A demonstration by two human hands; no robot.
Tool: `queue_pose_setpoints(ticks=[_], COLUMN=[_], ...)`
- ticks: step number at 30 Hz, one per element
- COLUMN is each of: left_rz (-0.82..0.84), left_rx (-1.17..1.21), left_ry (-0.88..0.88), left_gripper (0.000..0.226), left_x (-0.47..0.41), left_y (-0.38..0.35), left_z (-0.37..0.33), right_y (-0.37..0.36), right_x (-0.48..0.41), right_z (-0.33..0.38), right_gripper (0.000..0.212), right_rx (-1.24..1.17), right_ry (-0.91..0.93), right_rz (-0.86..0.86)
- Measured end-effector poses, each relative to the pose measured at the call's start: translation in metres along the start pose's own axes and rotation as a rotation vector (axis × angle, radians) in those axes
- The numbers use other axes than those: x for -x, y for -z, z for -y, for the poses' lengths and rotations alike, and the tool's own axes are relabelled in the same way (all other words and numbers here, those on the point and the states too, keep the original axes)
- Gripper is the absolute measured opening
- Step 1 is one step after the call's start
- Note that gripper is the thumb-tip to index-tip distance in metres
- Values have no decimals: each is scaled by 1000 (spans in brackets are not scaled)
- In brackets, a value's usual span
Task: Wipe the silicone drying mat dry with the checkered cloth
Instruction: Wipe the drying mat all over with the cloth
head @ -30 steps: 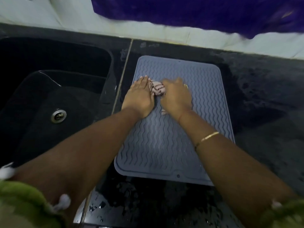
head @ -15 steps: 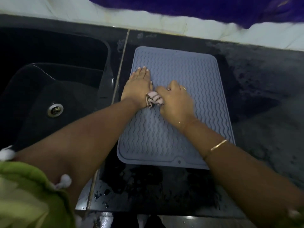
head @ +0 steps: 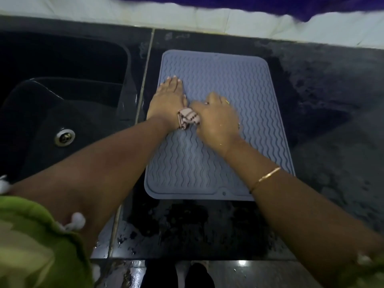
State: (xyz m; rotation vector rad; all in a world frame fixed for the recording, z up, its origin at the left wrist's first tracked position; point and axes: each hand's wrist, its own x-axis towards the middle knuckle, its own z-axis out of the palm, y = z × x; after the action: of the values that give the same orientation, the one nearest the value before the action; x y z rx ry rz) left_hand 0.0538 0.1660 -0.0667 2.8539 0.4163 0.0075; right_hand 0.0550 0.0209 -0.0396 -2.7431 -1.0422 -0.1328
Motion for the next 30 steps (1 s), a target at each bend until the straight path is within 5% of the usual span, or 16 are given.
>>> queue_pose_setpoints(ticks=[8,16,20,24,27,30], left_rz=[-33,-7,-37,-30,-33,-90], left_rx=[1,-8,10,10,43,56], left_ry=[-8,-14,-7,-44,-18,26], left_gripper=[53,53,53,53,55,49], left_x=[5,2,3,5,2,-3], left_y=[0,0,1,0,2,2], left_z=[0,1,-1,0,-1,-6], right_y=[13,-6,-8,5,15,24], right_x=[127,-15,32,98,68,-1], right_z=[29,-4,7,10,-12,-43], right_gripper=[45,37,30,36,40,35], right_rx=[-111,70,9,-171,-493,-549], right_ry=[139,-46,-44,86,-25,-174], right_rz=[3,-33,-96,-63,7,-147])
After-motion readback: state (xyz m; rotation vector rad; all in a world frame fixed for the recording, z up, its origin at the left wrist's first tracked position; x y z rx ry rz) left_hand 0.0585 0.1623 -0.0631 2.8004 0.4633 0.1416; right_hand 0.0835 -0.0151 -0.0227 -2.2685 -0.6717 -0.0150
